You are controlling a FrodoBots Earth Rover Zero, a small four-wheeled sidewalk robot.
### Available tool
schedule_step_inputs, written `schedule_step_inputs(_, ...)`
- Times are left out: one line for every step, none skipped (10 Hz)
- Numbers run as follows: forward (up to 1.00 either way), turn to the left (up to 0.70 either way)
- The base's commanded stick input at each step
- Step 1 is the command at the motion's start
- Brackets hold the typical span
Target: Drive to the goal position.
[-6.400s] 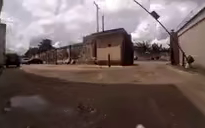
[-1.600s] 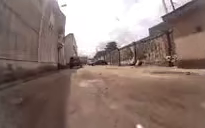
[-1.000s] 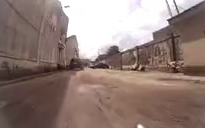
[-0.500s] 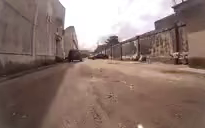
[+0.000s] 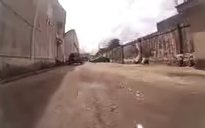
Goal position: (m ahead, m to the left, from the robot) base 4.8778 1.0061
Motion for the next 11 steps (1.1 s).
schedule_step_inputs(0.70, 0.04)
schedule_step_inputs(0.70, 0.04)
schedule_step_inputs(0.70, 0.04)
schedule_step_inputs(0.70, 0.04)
schedule_step_inputs(0.70, 0.04)
schedule_step_inputs(0.70, 0.04)
schedule_step_inputs(0.70, 0.04)
schedule_step_inputs(0.70, 0.04)
schedule_step_inputs(0.70, 0.04)
schedule_step_inputs(0.70, 0.04)
schedule_step_inputs(0.70, 0.04)
